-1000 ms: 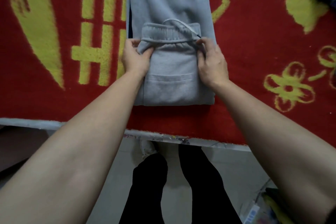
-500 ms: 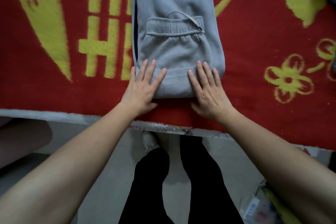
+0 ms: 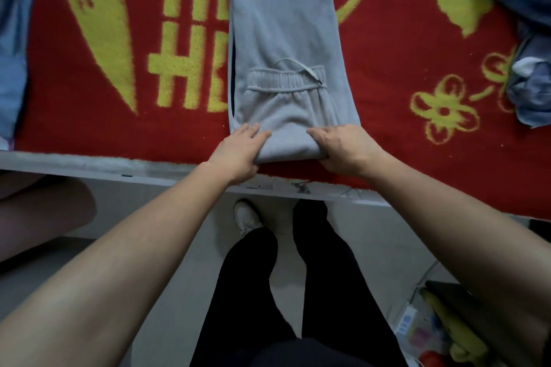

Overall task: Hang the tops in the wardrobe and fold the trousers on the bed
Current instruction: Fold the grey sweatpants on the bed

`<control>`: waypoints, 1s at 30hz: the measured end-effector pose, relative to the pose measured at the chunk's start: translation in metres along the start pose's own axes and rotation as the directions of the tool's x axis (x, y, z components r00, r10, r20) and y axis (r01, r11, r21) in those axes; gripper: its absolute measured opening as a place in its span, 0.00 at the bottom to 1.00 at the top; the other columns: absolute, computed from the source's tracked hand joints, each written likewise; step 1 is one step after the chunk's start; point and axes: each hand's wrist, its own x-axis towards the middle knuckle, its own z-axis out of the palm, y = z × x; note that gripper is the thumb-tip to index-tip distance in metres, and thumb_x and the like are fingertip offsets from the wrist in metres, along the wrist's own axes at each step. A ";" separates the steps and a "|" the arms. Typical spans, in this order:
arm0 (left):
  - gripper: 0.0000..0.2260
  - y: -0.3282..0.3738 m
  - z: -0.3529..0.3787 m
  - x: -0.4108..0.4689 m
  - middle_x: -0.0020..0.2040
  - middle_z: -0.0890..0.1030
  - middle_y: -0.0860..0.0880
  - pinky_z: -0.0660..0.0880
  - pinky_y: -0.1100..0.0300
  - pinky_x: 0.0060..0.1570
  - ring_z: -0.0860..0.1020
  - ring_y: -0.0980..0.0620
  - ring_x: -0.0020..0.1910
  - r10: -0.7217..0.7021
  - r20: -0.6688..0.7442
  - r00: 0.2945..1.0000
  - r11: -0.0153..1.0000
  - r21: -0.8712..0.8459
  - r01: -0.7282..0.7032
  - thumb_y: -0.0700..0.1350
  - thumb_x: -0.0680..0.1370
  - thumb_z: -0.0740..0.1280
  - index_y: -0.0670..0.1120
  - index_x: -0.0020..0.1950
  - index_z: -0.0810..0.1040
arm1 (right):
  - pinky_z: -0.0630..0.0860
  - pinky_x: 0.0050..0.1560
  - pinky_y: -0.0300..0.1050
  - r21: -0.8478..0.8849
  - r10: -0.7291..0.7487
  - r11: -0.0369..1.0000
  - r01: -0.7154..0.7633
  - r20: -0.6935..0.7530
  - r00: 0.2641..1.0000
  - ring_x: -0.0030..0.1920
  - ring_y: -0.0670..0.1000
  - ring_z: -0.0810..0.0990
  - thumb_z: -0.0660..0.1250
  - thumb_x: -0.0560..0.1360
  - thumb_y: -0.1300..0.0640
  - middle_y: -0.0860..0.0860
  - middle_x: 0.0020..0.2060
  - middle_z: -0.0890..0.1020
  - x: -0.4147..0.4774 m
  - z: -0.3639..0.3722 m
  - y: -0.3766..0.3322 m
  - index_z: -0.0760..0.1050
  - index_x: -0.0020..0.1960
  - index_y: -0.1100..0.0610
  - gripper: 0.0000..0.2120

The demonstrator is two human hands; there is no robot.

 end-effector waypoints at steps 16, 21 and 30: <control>0.17 -0.027 -0.111 0.018 0.53 0.81 0.46 0.77 0.64 0.45 0.79 0.50 0.50 -0.226 -0.170 0.959 0.757 -0.650 0.063 0.41 0.71 0.75 0.42 0.59 0.78 | 0.73 0.49 0.46 0.435 0.241 0.879 -0.195 -0.053 0.969 0.54 0.58 0.81 0.71 0.70 0.44 0.54 0.51 0.84 0.037 -0.104 0.055 0.79 0.57 0.52 0.19; 0.21 -0.044 -0.112 0.081 0.61 0.78 0.45 0.74 0.57 0.60 0.77 0.48 0.59 -0.562 -0.429 0.707 0.676 -0.731 0.095 0.46 0.73 0.69 0.44 0.66 0.74 | 0.70 0.62 0.44 0.543 0.466 0.812 -0.214 -0.384 0.797 0.64 0.53 0.76 0.67 0.75 0.46 0.53 0.65 0.77 0.097 -0.094 0.071 0.71 0.71 0.53 0.26; 0.30 -0.016 -0.035 0.080 0.81 0.48 0.42 0.47 0.41 0.75 0.45 0.42 0.80 -0.168 -0.453 0.875 0.985 -0.038 0.169 0.62 0.81 0.53 0.52 0.80 0.55 | 0.58 0.74 0.66 0.028 0.091 0.996 -0.087 -0.331 0.939 0.78 0.65 0.55 0.55 0.80 0.39 0.63 0.79 0.55 0.094 -0.002 0.059 0.59 0.79 0.53 0.32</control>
